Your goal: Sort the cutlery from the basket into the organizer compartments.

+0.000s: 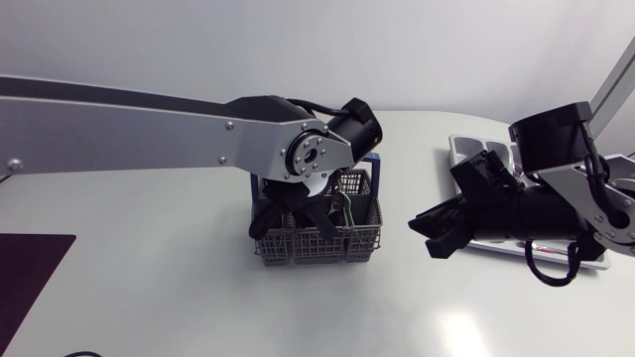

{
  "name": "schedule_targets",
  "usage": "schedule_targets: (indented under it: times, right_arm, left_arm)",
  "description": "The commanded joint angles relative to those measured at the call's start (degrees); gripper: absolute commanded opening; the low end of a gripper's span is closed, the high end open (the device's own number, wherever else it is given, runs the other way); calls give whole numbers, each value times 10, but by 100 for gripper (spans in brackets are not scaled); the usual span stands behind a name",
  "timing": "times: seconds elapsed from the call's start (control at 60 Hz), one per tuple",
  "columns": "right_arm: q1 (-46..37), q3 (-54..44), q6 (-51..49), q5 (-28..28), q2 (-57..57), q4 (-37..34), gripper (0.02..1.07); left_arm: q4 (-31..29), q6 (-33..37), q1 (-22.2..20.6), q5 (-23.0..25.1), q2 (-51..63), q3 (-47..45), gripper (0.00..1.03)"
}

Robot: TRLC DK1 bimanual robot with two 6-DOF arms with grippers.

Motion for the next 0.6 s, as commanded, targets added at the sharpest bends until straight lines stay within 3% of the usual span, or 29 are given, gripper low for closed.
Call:
schedule_targets:
  times: [0.0,0.583]
  right_arm:
    - [-4,-16,-9,-3,6,5,33]
    - [-3,-16,-7,-5,4,6,33]
  left_arm:
    - [-12,-14,3,-14,11,15,27]
    - [-15,-14,15,-32,18,-4,4]
